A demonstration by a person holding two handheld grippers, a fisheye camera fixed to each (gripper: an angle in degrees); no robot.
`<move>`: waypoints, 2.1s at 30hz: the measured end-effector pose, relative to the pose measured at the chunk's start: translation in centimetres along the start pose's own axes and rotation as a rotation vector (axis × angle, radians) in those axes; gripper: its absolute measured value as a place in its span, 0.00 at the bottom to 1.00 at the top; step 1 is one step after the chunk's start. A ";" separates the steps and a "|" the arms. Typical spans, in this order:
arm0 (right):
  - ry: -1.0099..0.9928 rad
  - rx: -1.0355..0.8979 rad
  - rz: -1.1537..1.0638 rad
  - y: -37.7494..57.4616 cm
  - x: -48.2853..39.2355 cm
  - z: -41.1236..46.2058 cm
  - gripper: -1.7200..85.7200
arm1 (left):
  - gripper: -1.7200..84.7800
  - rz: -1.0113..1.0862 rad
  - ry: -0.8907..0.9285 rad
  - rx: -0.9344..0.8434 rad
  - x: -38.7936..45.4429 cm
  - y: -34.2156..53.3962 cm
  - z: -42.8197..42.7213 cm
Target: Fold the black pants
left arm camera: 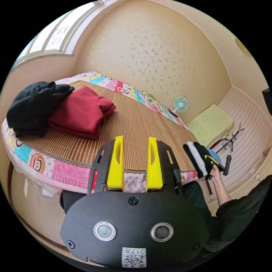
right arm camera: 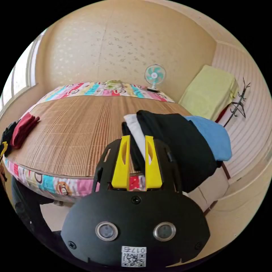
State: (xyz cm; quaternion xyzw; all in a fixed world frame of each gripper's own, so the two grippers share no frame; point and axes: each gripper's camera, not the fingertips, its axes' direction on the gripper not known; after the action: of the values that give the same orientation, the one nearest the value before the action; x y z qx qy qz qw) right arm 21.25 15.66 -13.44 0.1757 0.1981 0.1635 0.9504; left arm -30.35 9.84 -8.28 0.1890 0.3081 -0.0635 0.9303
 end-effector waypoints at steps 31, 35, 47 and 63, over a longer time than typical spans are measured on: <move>-1.048 0.079 -0.711 12.6 -18.8 -11.6 0.02 | 0.18 0.237 0.171 -0.299 16.6 -1.4 7.6; -0.815 0.044 -0.407 11.9 -7.5 -9.3 0.03 | 0.18 0.437 0.374 -0.323 25.8 -3.0 12.1; -0.555 -0.132 0.178 14.3 4.1 -4.3 0.08 | 0.12 0.767 0.154 -0.702 46.8 3.5 36.3; -0.959 0.188 0.341 9.2 3.9 -5.7 0.05 | 0.02 0.418 0.318 0.078 29.7 -6.4 -3.0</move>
State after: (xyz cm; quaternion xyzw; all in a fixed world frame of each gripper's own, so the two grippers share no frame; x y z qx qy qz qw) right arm 19.93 26.84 -15.86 0.3452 -0.2772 0.1985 0.8744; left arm -9.71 5.12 -30.22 0.2917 0.4018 0.1488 0.8552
